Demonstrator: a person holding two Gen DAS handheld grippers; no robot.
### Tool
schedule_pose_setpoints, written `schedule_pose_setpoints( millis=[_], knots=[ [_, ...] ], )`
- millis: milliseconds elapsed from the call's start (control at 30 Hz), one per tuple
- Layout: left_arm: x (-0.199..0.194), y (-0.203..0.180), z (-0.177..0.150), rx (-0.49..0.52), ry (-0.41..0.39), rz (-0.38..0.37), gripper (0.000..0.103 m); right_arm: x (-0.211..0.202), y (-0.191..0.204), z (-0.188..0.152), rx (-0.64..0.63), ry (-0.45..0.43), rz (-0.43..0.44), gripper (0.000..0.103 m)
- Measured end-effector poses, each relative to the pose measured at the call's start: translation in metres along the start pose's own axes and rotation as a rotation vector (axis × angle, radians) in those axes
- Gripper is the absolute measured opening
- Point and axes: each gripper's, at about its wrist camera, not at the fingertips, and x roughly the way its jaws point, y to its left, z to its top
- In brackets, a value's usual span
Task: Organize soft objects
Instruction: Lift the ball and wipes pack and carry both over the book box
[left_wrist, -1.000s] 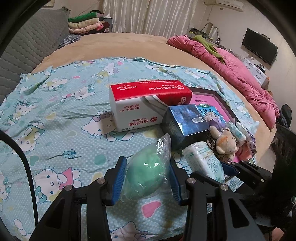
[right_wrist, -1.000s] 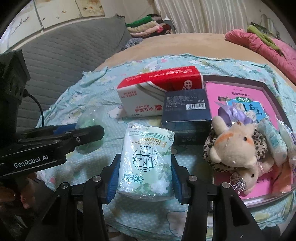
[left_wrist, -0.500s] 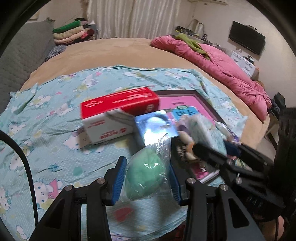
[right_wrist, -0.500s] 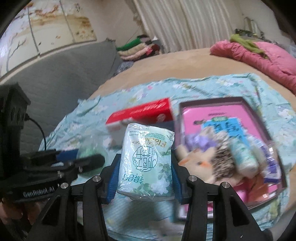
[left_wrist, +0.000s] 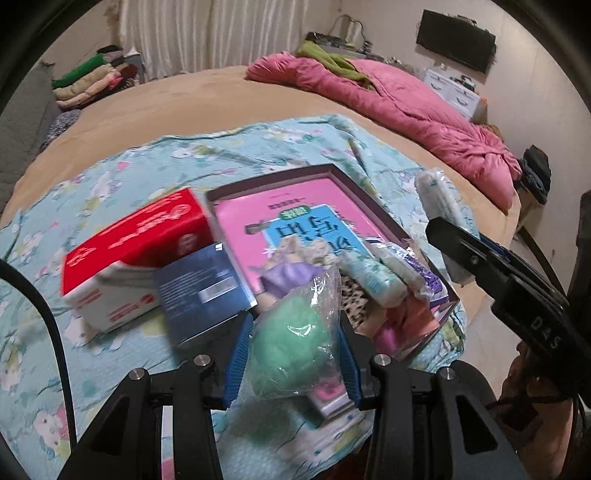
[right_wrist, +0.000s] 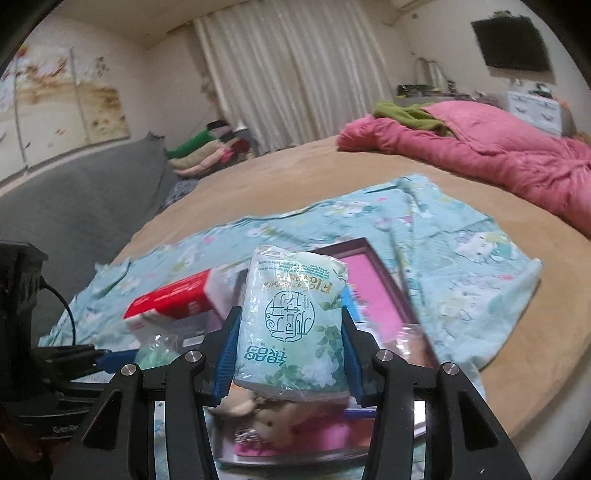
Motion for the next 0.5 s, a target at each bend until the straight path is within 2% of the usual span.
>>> schedule_pose_setpoints(
  millis=[233,500],
  knots=[
    [0.031,-0.014,0.026,0.008,0.037,-0.026,0.044,0.007,-0.019,-0.002,0.042,0.009,-0.005,0.050],
    [0.062,-0.020,0.039,0.013,0.103,-0.057,0.044,0.024,-0.026,-0.005,0.059,0.051,0.002,0.050]
  ],
)
